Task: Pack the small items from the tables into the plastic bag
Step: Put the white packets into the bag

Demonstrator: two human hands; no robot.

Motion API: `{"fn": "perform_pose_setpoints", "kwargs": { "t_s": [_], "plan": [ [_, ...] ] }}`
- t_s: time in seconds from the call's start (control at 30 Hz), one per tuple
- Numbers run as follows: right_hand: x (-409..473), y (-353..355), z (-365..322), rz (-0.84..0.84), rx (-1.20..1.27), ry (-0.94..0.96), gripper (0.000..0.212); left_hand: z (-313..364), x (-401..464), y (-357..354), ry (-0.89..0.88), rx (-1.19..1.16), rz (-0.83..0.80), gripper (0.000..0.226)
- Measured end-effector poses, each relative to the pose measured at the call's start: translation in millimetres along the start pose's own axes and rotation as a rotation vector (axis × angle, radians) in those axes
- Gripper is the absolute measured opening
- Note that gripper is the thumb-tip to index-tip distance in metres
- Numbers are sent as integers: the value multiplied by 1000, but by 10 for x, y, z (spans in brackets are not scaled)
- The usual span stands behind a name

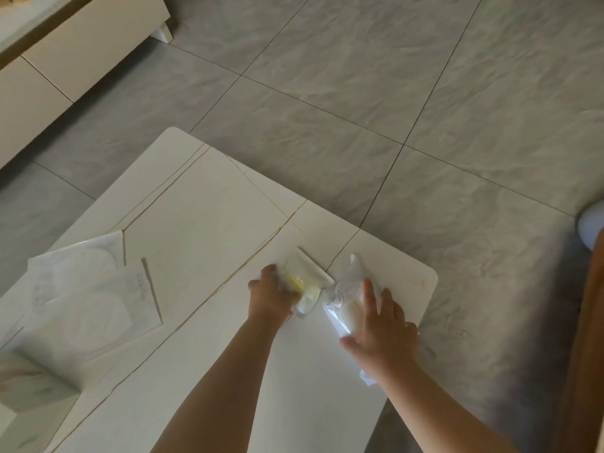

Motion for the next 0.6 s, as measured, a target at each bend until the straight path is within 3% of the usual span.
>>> {"fn": "perform_pose_setpoints", "kwargs": {
  "t_s": [0.27,0.6],
  "plan": [
    [-15,-35,-37,28,-7,-32,100,-118,-99,-29,-72,226,246,34],
    [-488,51,-85,-35,286,-183,99,-335,-551,-25,-86,102,52,16]
  ]
}}
Point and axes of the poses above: each hand's wrist, its own x-axis towards the middle knuckle, its own y-axis out of the back of the hand, z = x × y, the point moved 4 cm from there along x, towards the middle knuckle, and after that the axes turned 13 degrees about y, right-handed, at the moved point
